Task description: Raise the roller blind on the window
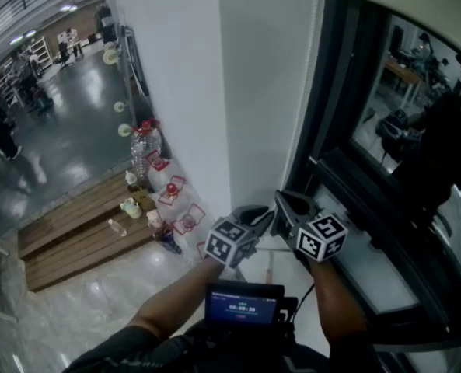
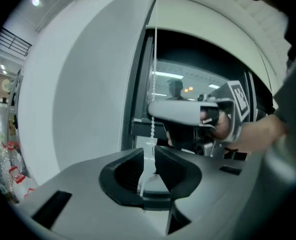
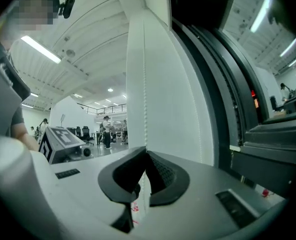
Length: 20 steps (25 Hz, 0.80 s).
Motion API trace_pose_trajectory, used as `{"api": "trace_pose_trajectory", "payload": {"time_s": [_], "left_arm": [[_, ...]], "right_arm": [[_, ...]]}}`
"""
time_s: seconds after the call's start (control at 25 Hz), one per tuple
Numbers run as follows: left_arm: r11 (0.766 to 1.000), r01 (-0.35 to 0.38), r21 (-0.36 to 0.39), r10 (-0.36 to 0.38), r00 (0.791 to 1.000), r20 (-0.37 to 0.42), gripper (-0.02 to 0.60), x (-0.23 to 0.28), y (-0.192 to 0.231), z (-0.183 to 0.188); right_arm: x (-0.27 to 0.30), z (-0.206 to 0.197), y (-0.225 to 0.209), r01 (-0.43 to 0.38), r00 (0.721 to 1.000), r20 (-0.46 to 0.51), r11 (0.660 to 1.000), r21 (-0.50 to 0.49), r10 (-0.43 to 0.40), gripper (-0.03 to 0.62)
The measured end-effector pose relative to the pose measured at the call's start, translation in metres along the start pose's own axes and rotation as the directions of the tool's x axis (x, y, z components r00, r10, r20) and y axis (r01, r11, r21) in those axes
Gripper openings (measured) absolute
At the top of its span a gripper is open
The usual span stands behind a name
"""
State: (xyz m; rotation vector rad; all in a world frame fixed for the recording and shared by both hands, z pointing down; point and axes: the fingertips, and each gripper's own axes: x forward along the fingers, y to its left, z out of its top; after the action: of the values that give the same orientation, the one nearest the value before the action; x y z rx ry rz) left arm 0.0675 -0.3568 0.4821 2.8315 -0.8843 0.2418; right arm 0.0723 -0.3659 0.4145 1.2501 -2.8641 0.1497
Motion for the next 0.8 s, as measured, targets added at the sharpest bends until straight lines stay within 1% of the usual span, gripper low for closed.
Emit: {"api": "trace_pose_trajectory", "payload": {"time_s": [0.08, 0.16, 0.24, 0.32, 0.48, 0.68, 0.8], "left_arm": [[1.0, -0.014, 0.008, 0.014, 0.999, 0.048, 0.067, -0.002, 0.005, 0.022], [1.0, -0.017, -0.003, 0.017, 0.994, 0.106, 0.067, -0.01, 0.007, 0.047], [1.0, -0.007, -0.015, 0.009, 0.987, 0.162, 0.066, -0.017, 0.006, 0.072], [1.0, 0.015, -0.011, -0.012, 0.98, 0.197, 0.067, -0.018, 0.003, 0.09], [0.999, 0.046, -0.003, -0.044, 0.969, 0.241, 0.067, -0.013, -0.007, 0.117], [0.995, 0.092, 0.032, -0.097, 0.957, 0.272, 0.066, -0.013, -0.019, 0.137], [0.994, 0.089, 0.066, -0.103, 0.961, 0.257, 0.063, -0.011, -0.021, 0.139]], "right_arm": [[-0.001, -0.001, 0.0, -0.004, 1.0, -0.003, 1.0, 0.014, 0.004, 0.0], [-0.004, -0.002, -0.001, -0.002, 1.0, 0.004, 0.999, 0.033, 0.002, 0.0], [-0.006, -0.001, -0.003, 0.003, 1.0, 0.007, 0.999, 0.035, -0.003, 0.0], [-0.008, 0.0, -0.003, 0.002, 1.0, 0.005, 1.0, 0.028, -0.002, 0.0], [-0.007, -0.003, 0.003, -0.019, 1.0, 0.0, 1.0, -0.002, 0.019, 0.0], [-0.009, -0.005, 0.004, -0.021, 1.0, 0.005, 1.0, 0.011, 0.021, 0.0], [-0.008, -0.003, 0.006, -0.022, 1.0, 0.005, 1.0, -0.005, 0.022, 0.0]]}}
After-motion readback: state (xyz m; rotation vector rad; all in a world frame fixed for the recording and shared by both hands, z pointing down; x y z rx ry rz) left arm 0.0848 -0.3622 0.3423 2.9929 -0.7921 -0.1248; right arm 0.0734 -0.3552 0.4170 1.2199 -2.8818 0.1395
